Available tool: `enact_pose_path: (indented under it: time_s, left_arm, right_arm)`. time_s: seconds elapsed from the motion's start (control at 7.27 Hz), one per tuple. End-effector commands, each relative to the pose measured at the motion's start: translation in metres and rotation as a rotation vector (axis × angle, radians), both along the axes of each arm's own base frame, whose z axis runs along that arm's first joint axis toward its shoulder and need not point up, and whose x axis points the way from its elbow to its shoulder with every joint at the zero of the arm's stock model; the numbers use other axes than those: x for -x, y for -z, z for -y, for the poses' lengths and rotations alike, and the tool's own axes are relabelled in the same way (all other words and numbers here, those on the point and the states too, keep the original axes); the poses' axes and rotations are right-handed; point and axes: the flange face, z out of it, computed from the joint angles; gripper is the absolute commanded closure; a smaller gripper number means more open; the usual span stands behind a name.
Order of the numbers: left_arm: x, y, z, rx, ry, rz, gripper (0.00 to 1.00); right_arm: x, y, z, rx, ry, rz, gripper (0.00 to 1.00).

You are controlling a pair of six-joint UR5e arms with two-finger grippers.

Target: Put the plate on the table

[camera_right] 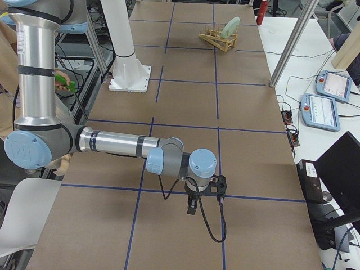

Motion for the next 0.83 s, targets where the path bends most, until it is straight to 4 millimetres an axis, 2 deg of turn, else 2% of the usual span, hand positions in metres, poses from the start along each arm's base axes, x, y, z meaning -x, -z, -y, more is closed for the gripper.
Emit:
enact_pose_path:
  time_s: [0.0, 0.14, 0.28, 0.41, 0.55, 0.69]
  left_arm:
    - [0.004, -0.004, -0.003, -0.018, 0.006, 0.001, 0.00]
    - [0.007, -0.012, -0.013, -0.009, 0.012, -0.006, 0.00]
    - [0.002, -0.007, -0.004, -0.041, 0.004, -0.012, 0.00]
    - [-0.003, 0.020, -0.003, -0.011, 0.072, -0.104, 0.00]
    - [-0.011, 0.066, -0.004, 0.055, 0.155, -0.228, 0.00]
    - [-0.013, 0.107, 0.014, 0.094, 0.271, -0.267, 0.00]
  right_arm:
    - [0.000, 0.000, 0.000, 0.000, 0.000, 0.000, 0.00]
    - [0.000, 0.000, 0.000, 0.000, 0.000, 0.000, 0.00]
    - [0.000, 0.000, 0.000, 0.000, 0.000, 0.000, 0.00]
    - [0.000, 0.000, 0.000, 0.000, 0.000, 0.000, 0.00]
    - [0.000, 0.000, 0.000, 0.000, 0.000, 0.000, 0.00]
    - [0.000, 0.000, 0.000, 0.000, 0.000, 0.000, 0.00]
